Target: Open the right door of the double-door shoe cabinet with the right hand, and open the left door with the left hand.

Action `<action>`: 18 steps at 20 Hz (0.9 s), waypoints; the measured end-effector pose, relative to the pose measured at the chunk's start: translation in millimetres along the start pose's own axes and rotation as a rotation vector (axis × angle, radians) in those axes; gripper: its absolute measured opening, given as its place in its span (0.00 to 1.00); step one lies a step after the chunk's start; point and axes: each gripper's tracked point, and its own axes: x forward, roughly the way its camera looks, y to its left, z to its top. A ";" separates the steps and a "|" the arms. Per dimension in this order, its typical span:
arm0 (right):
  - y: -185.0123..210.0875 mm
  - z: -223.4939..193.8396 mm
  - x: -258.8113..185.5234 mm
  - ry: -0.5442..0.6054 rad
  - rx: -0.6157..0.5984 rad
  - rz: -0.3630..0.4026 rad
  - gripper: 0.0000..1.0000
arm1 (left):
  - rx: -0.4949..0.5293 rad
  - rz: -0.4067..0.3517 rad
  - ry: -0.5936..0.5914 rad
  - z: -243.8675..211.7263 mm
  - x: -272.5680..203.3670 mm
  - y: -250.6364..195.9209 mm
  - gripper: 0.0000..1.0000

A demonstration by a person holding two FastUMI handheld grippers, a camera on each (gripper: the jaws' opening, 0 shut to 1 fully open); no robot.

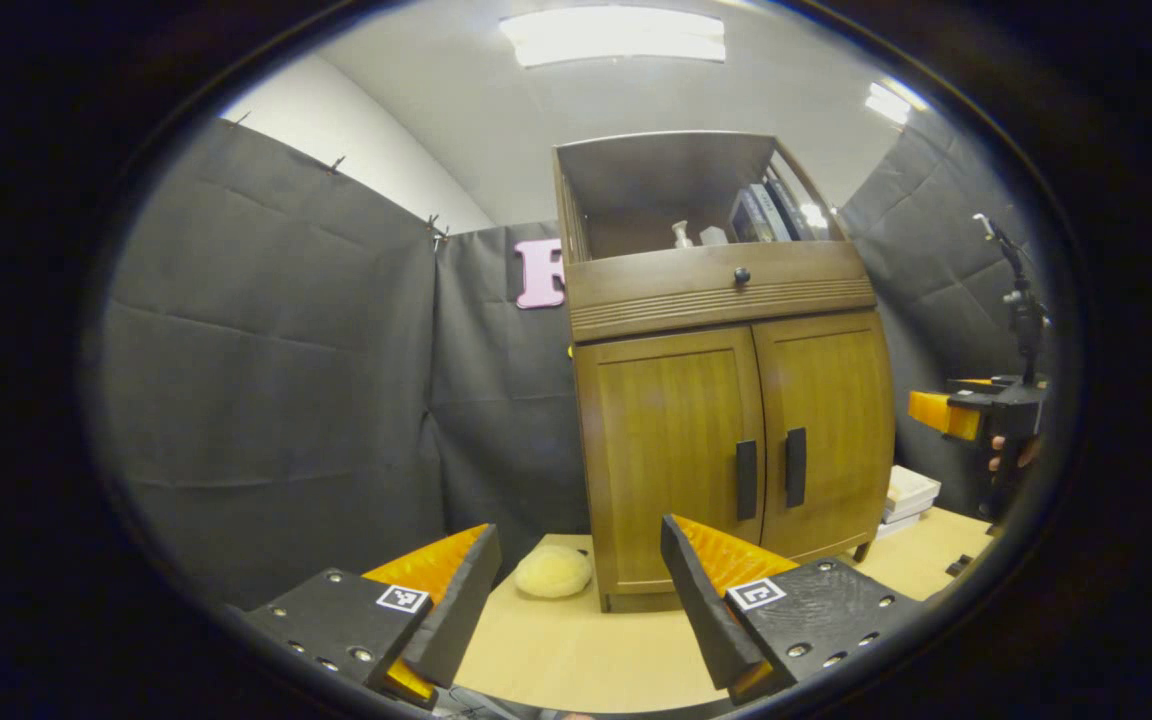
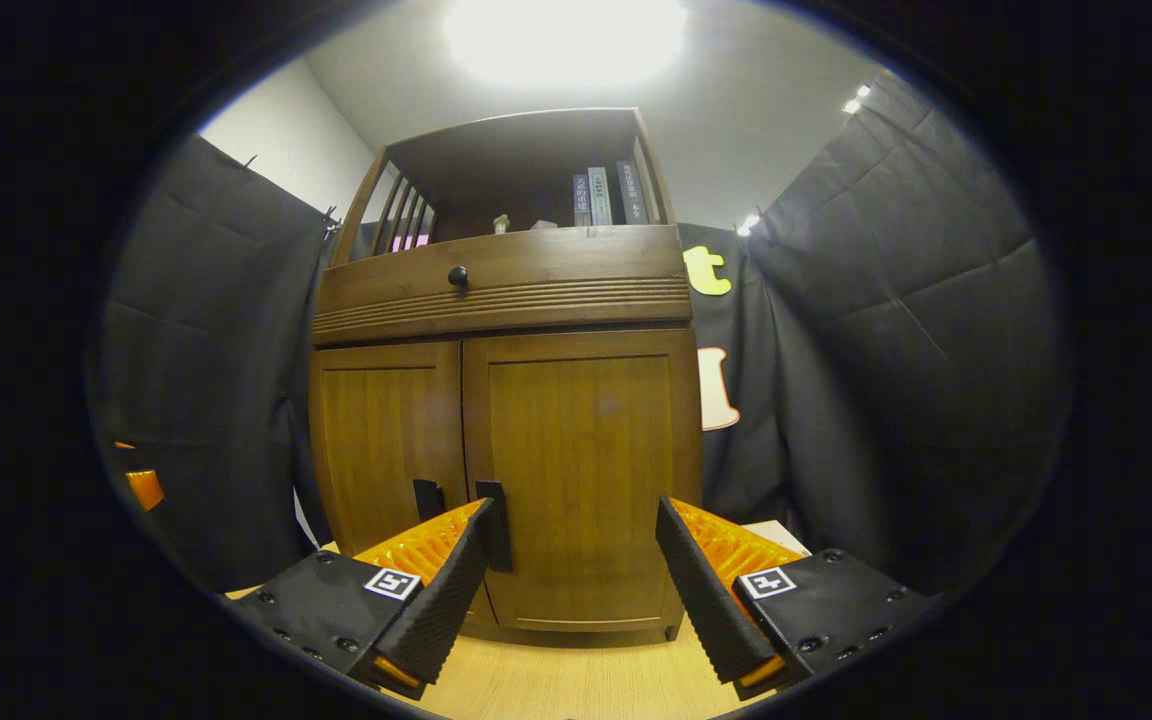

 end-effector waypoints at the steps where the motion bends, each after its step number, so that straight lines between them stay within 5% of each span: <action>1: 2.6 -0.6 5.3 -0.001 -0.001 0.004 1.00 | -0.001 0.007 0.003 0.7 -0.7 1.6 0.94; 18: 56.7 -54.7 90.8 0.073 0.019 0.079 0.99 | 0.010 0.160 0.018 -1.7 -1.5 18.5 0.94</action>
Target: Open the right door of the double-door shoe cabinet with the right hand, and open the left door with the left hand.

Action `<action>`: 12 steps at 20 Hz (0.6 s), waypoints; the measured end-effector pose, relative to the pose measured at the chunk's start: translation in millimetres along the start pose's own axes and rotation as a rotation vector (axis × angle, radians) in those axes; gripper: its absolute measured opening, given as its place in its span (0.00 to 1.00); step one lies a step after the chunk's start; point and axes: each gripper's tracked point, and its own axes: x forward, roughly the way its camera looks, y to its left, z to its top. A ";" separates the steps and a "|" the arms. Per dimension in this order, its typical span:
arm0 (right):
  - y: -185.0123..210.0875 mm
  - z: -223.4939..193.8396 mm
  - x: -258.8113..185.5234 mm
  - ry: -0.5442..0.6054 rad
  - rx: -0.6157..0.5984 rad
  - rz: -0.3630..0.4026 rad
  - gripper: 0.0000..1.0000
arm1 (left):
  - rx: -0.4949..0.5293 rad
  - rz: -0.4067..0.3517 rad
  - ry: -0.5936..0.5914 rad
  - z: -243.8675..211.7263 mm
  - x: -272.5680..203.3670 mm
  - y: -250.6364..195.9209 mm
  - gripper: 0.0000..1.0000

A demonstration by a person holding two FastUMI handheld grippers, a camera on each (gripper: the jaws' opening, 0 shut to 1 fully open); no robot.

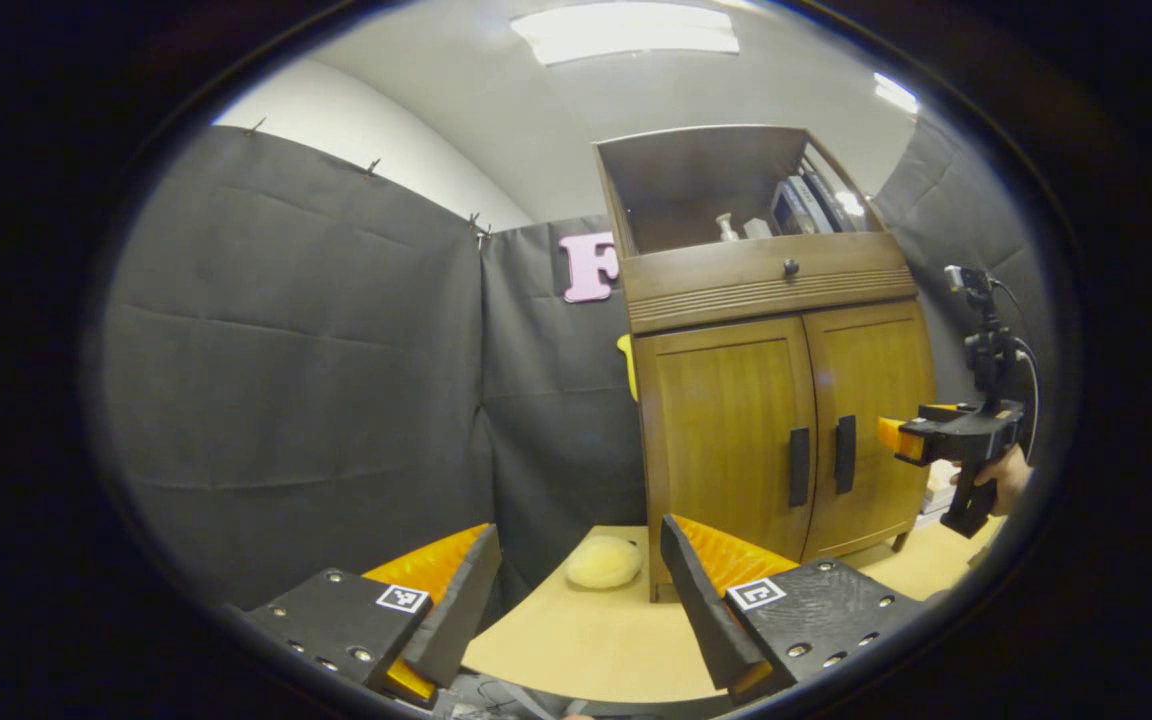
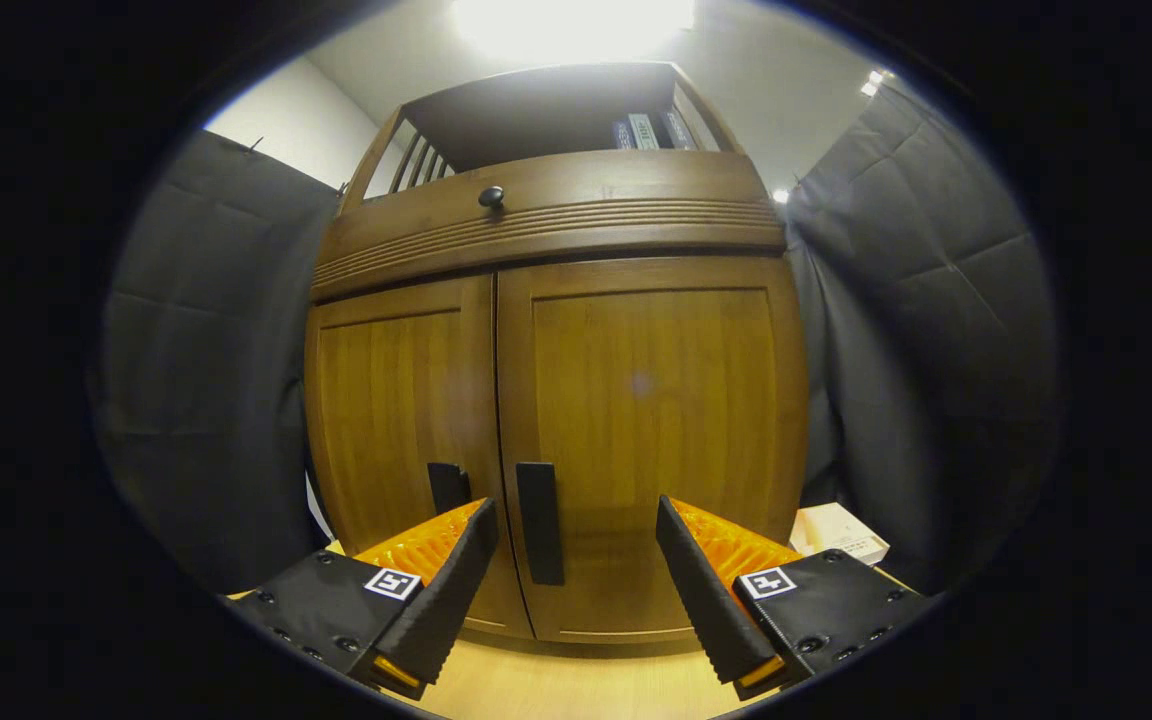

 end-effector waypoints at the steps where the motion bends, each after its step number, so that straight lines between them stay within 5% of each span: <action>1: 2.6 -4.2 5.9 0.008 0.000 0.003 0.99 | 0.001 0.009 -0.001 1.1 -0.6 1.5 0.94; 11: 14.1 -30.8 63.0 0.066 -0.002 0.003 0.99 | 0.016 0.083 0.008 4.2 -38.0 1.2 0.94; 12: 16.7 -33.7 67.6 0.077 -0.001 0.007 0.91 | 0.018 0.090 0.010 3.9 -38.0 2.8 0.94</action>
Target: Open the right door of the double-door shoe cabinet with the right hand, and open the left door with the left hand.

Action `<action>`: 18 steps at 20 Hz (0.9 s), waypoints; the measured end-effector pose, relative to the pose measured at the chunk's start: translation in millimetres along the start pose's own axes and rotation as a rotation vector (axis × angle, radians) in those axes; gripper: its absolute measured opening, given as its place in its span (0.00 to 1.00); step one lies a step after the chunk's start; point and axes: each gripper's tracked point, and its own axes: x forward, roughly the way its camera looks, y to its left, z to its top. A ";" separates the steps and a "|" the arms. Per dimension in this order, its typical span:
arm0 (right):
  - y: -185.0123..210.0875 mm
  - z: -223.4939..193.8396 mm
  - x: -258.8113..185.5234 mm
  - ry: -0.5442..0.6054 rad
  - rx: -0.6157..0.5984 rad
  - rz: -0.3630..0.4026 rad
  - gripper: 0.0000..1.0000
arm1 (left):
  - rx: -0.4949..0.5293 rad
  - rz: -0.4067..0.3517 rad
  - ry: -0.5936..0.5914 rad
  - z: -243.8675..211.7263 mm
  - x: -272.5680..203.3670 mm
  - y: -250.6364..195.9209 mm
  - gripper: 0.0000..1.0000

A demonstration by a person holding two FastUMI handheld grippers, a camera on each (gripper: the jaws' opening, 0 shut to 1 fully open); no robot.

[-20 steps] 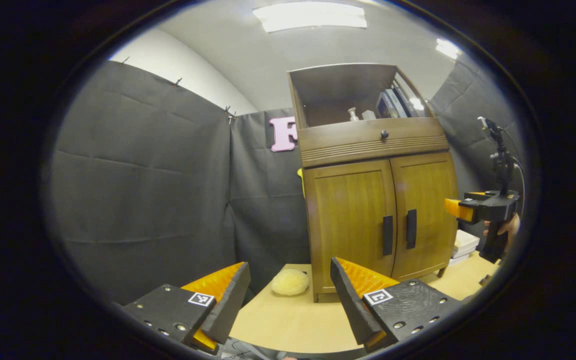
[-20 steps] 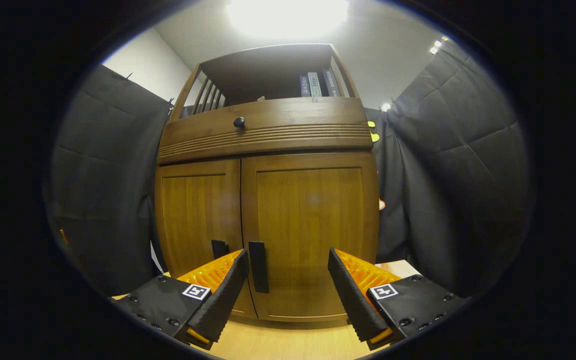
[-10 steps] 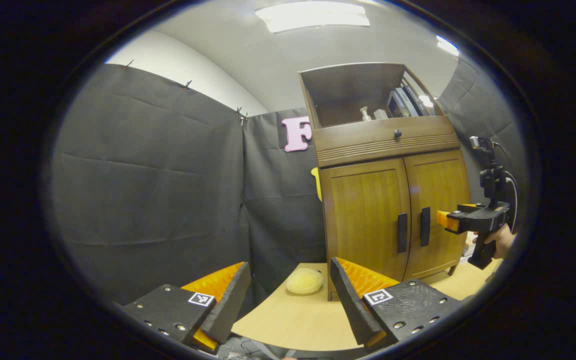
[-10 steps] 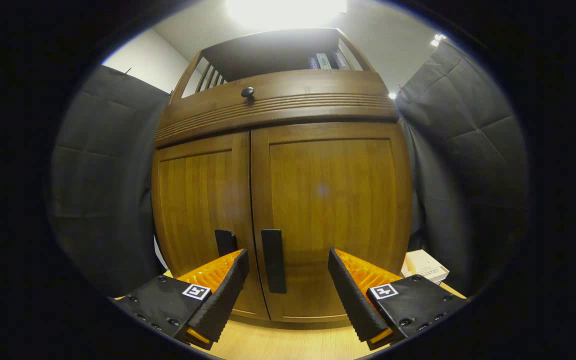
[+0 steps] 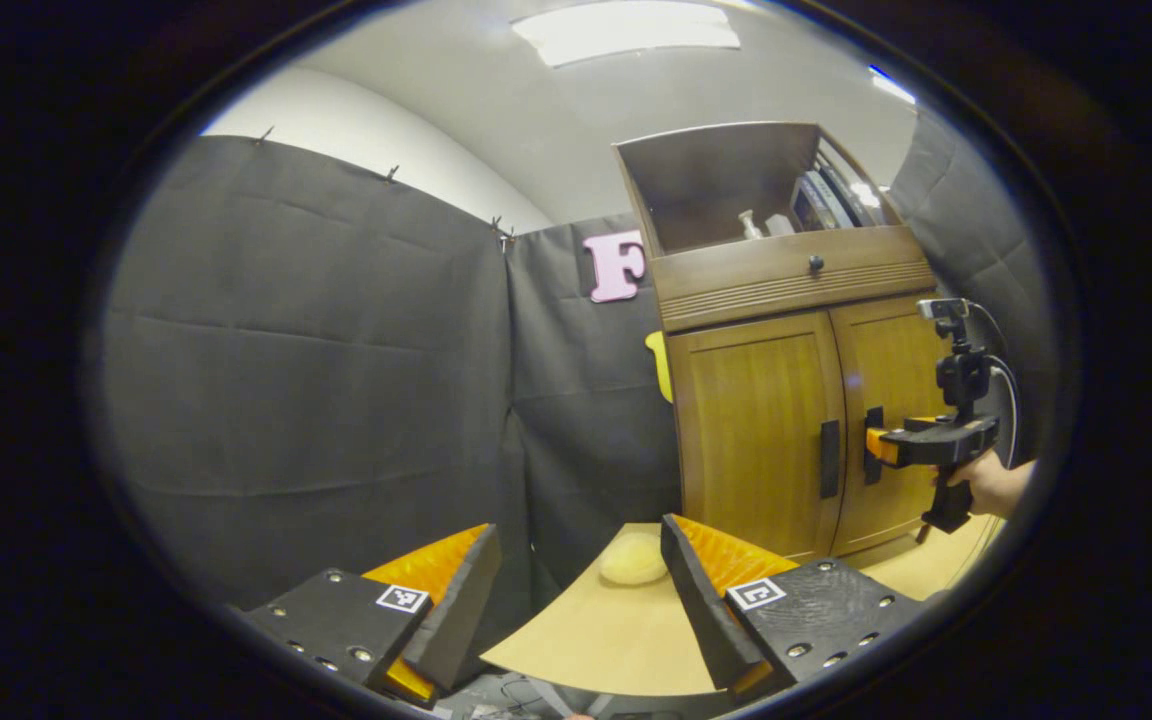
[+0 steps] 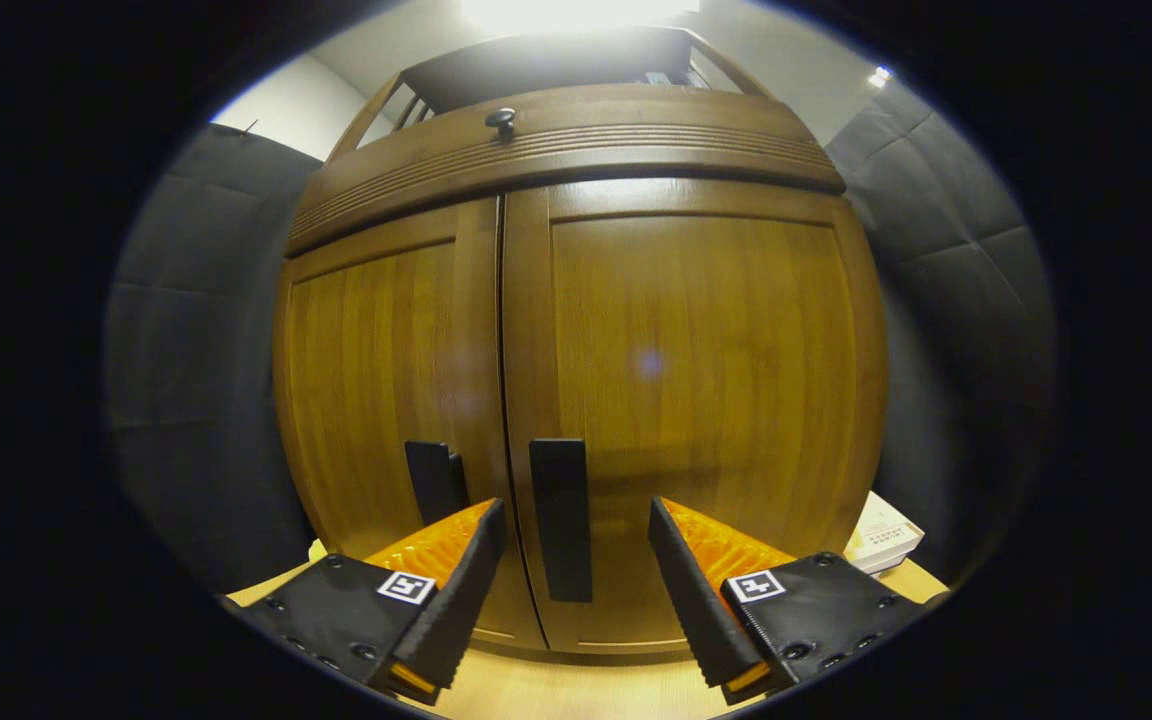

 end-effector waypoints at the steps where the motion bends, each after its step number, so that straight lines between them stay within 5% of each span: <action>1: 0.8 -6.0 7.9 0.010 -0.002 0.002 0.83 | 0.002 0.007 0.003 -0.7 0.5 1.4 0.94; 7: 6.0 -19.5 32.2 0.058 -0.002 -0.005 0.81 | 0.010 0.031 0.015 -2.5 4.1 -0.2 0.94; 10: 2.3 -20.4 39.9 0.068 0.016 -0.021 0.52 | 0.018 0.038 0.016 0.1 4.7 -3.2 0.94; 15: 4.0 -16.7 48.6 0.075 0.037 -0.012 0.44 | 0.015 0.034 0.014 3.0 1.7 -12.5 0.94; 16: 4.3 -19.1 43.3 0.076 0.021 -0.007 0.29 | 0.013 0.033 0.015 2.5 1.7 -12.3 0.94; 17: 4.9 -20.8 41.2 0.075 0.017 -0.009 0.29 | 0.012 0.031 0.017 2.6 2.6 -15.0 0.94; 18: 4.7 -18.4 42.2 0.072 0.016 -0.008 0.19 | 0.010 0.030 0.018 4.5 2.5 -14.9 0.94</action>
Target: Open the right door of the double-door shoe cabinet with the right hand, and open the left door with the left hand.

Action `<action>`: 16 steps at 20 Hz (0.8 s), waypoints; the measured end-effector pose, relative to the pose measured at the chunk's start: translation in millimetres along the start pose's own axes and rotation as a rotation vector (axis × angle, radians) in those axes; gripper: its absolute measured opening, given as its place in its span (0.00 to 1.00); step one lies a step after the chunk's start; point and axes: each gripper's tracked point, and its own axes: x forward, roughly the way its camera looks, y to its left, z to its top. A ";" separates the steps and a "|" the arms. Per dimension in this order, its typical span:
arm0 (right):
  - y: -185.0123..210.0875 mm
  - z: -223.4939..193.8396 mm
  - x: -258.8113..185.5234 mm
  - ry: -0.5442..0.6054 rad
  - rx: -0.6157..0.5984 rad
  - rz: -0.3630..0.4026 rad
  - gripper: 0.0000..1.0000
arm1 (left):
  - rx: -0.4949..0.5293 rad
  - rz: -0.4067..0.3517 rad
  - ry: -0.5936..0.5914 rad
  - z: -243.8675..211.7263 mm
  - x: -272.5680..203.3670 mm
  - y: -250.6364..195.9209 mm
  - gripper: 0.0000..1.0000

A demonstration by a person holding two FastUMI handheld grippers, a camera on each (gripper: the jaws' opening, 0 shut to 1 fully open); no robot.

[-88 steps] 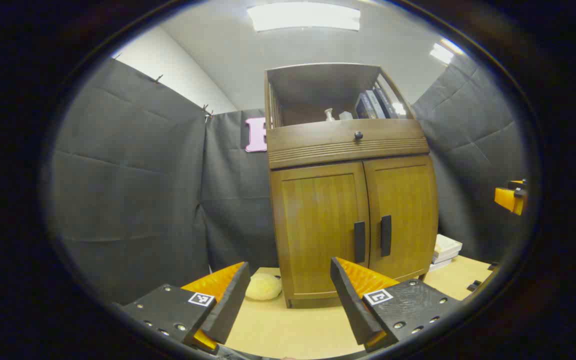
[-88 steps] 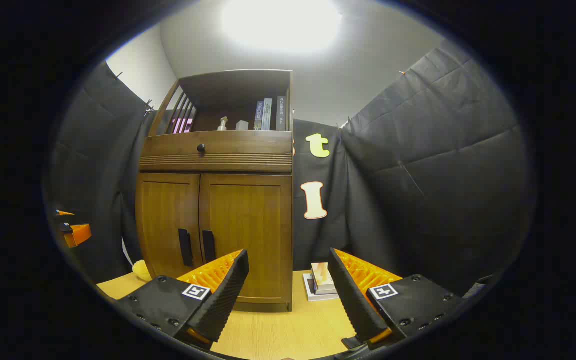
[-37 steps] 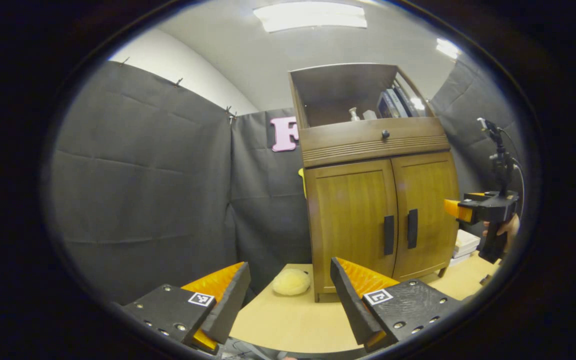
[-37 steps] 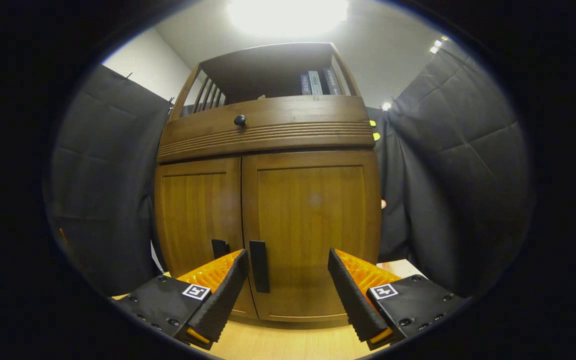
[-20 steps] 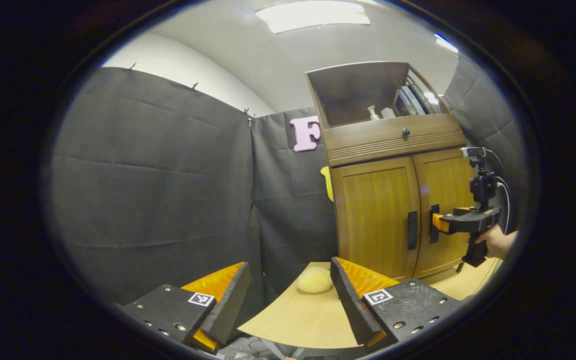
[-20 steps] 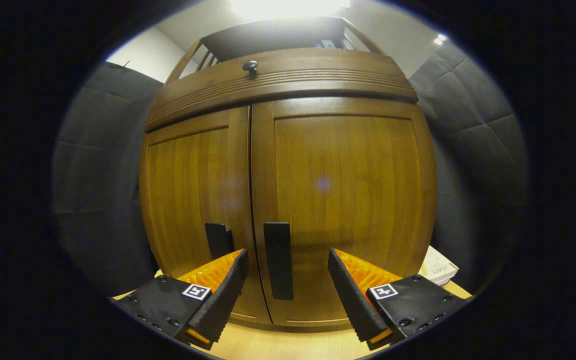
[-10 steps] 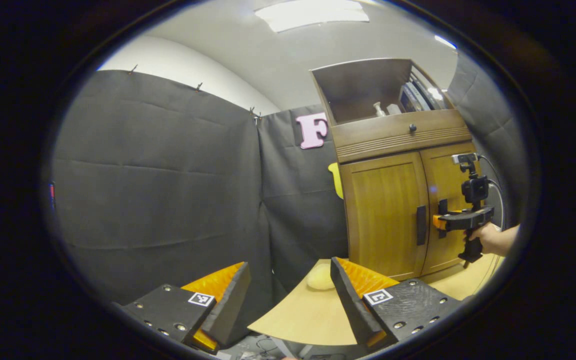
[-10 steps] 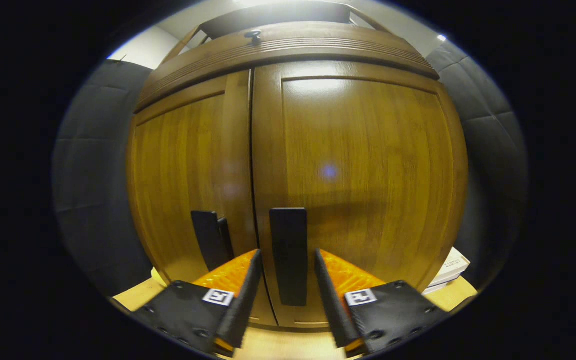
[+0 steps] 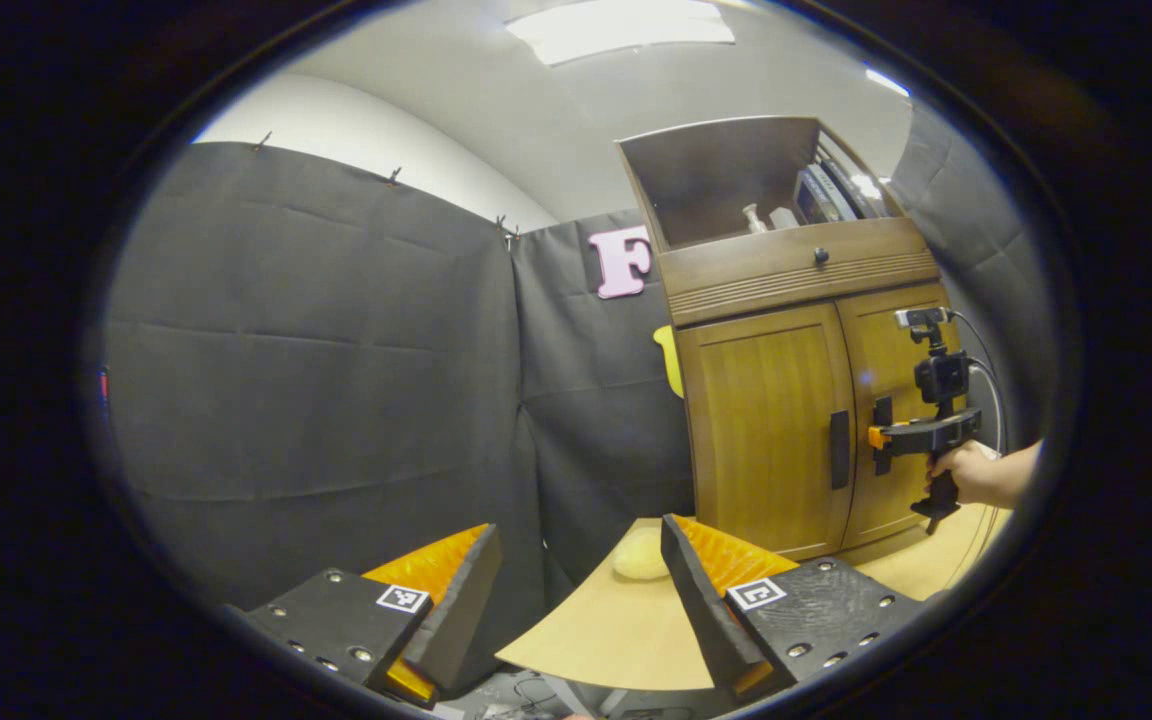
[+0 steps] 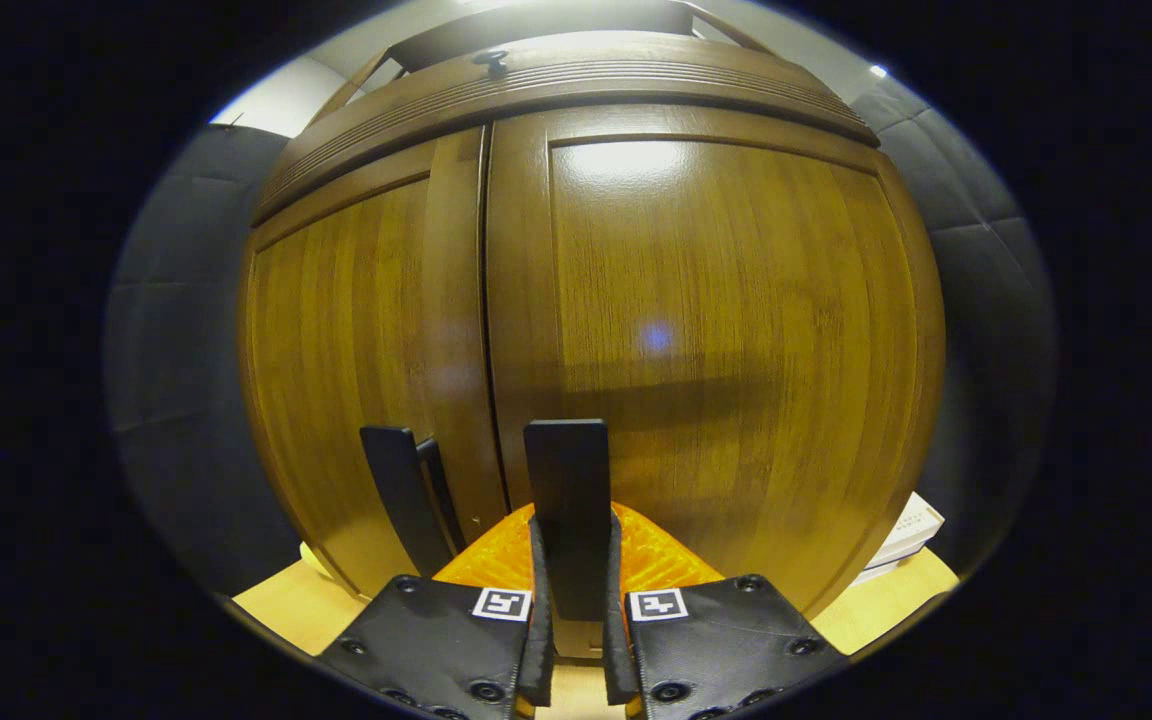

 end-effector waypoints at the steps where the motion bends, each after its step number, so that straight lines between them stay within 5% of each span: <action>1: -0.1 -0.3 -2.2 0.006 0.003 0.004 0.19 | -0.002 -0.001 0.000 0.4 1.8 -2.4 0.94; 16: -3.8 2.6 -56.5 0.001 0.007 0.088 0.22 | -0.035 -0.138 -0.022 16.4 23.9 -83.3 0.94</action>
